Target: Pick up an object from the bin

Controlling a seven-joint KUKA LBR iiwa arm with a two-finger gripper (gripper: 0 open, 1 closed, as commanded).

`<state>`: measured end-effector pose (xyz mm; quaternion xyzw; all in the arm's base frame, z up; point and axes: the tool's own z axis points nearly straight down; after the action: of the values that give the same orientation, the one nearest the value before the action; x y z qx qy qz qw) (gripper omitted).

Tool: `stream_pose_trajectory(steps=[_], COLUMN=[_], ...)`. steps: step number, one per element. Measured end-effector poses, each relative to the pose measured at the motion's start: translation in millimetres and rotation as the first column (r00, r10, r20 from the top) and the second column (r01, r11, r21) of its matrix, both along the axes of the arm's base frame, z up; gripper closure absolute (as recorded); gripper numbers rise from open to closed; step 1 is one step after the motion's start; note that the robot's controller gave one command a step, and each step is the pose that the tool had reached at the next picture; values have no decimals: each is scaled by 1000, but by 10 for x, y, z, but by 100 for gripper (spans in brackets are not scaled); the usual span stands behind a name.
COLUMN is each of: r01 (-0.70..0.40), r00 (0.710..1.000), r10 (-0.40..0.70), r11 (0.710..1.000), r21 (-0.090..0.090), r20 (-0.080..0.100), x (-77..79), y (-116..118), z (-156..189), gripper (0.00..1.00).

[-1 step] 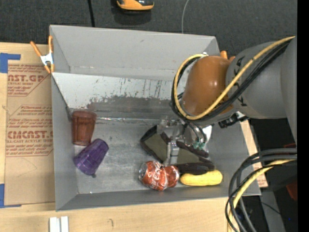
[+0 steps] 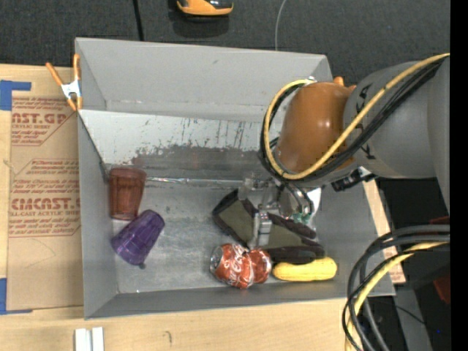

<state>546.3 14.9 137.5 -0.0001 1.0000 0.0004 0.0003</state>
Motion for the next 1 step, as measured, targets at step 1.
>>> stream_pose_trajectory(steps=[1], r01=[145], r00=[989], r10=[-145], r11=[989], r21=[0], r20=[1], x=[-70], y=[10], z=[-585], gripper=[100])
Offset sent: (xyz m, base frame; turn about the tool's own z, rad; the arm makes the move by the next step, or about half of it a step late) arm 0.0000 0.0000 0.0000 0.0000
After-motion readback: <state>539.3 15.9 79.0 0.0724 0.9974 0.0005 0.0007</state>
